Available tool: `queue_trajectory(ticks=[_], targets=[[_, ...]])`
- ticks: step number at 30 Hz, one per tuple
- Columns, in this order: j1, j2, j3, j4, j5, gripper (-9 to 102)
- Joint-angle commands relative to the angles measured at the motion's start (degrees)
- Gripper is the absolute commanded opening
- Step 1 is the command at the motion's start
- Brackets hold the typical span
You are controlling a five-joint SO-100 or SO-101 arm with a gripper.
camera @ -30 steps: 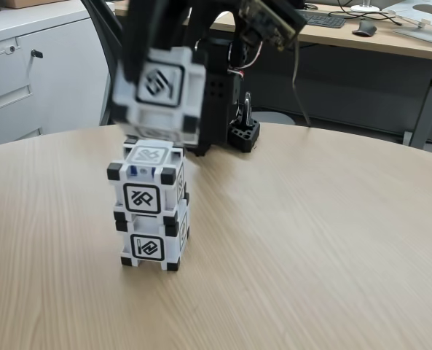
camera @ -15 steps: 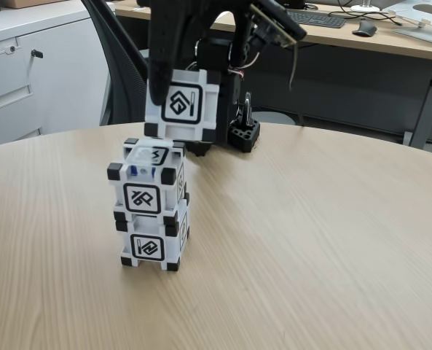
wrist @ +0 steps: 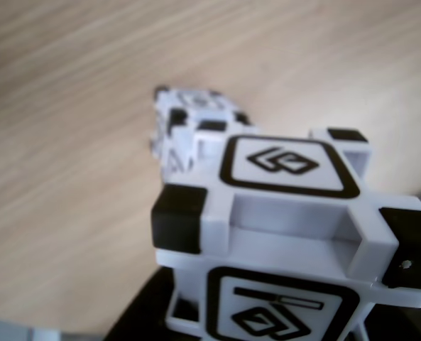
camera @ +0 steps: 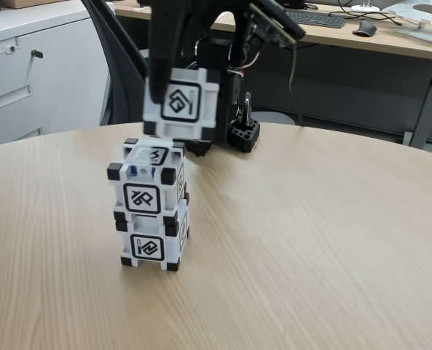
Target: Stack cubes from left to right.
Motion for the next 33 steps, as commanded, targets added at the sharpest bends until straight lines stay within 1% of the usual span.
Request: queue_trajectory(ticks=[1,5,17,19,24,30,33], targets=[[3.3,1.4,-1.4,0.3,-2.3,0],[6.7,1.1,-1.2,-0.3,-4.2,0],[6.9,1.4,-1.1,-0.2,-4.3,0],[6.9,1.4,-1.1,-0.2,-4.5,2],[6.9,1.4,-1.0,-0.3,-4.7,14],[6.3,1.4,-1.0,-0.4,-4.7,18],[6.0,1.4,-1.0,-0.4,-4.4,22]])
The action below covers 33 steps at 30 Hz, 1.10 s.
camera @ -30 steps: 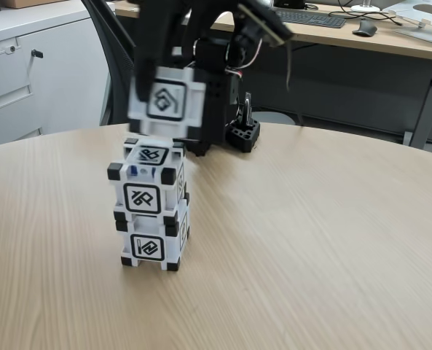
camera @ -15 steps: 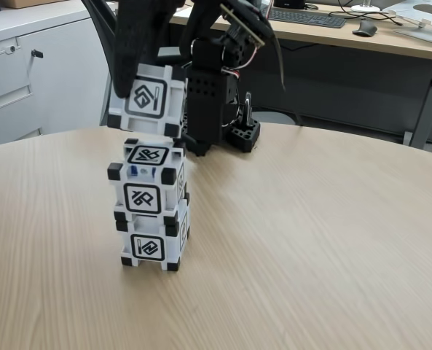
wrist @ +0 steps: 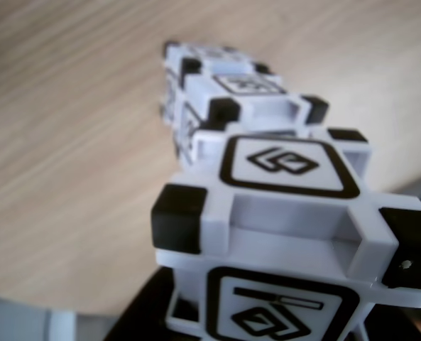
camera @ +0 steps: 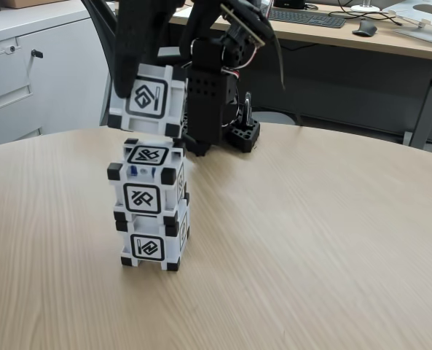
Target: Stack cubes from left to right.
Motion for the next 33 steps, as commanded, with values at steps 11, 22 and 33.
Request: queue_trajectory(ticks=[11,22,33], targets=[[-0.4,1.5,-1.0,-0.4,0.7,32],[-0.8,1.5,-1.0,-0.4,1.0,37],[-0.8,1.5,-1.0,-0.5,0.7,37]])
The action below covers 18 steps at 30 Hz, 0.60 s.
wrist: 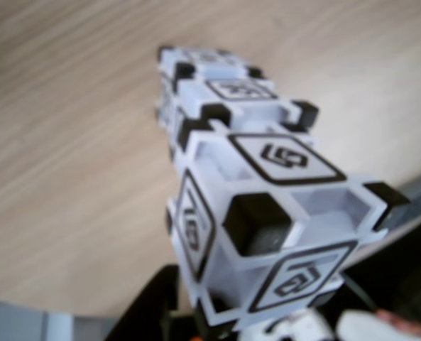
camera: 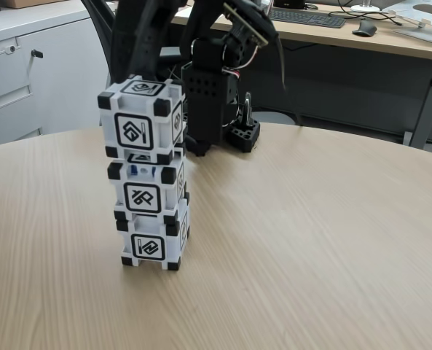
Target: Stack cubes from left to right.
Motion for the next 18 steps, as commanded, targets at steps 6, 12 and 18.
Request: queue_trajectory(ticks=[6,12,18], targets=[[-0.3,1.4,-1.0,-0.5,0.4,37],[-0.3,1.4,-1.0,-0.5,1.4,38],[-0.3,0.6,-1.0,-0.5,2.6,39]])
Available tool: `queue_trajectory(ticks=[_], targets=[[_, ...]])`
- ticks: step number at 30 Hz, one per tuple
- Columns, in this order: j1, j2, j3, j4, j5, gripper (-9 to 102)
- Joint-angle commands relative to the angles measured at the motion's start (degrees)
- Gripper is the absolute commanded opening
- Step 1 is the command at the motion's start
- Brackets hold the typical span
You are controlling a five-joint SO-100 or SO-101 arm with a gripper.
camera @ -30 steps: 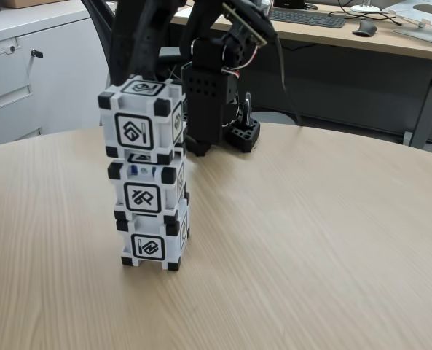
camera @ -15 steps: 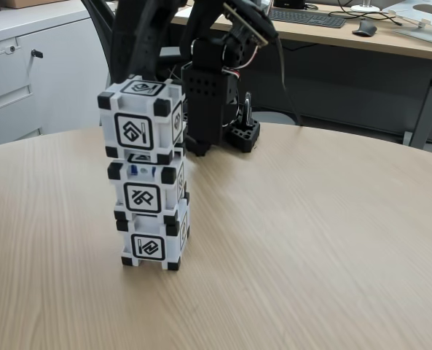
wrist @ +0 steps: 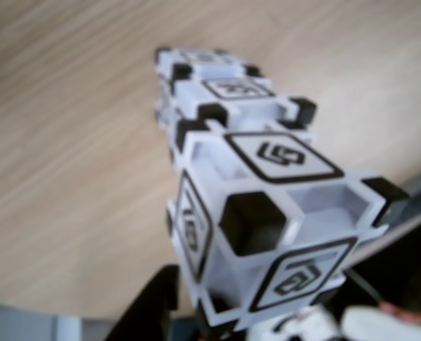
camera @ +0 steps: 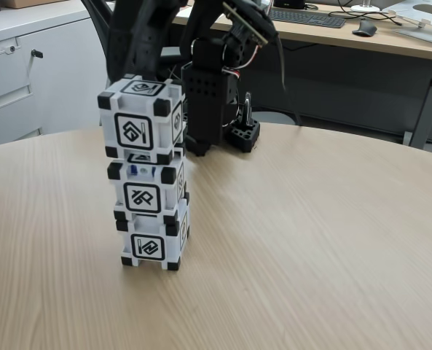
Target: Stack cubes from left to right.
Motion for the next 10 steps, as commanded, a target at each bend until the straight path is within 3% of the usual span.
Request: queue_trajectory(ticks=[1,10], targets=[[-0.3,0.6,-1.0,-0.5,0.5,39],[-0.3,0.6,-1.0,-0.5,-1.1,39]])
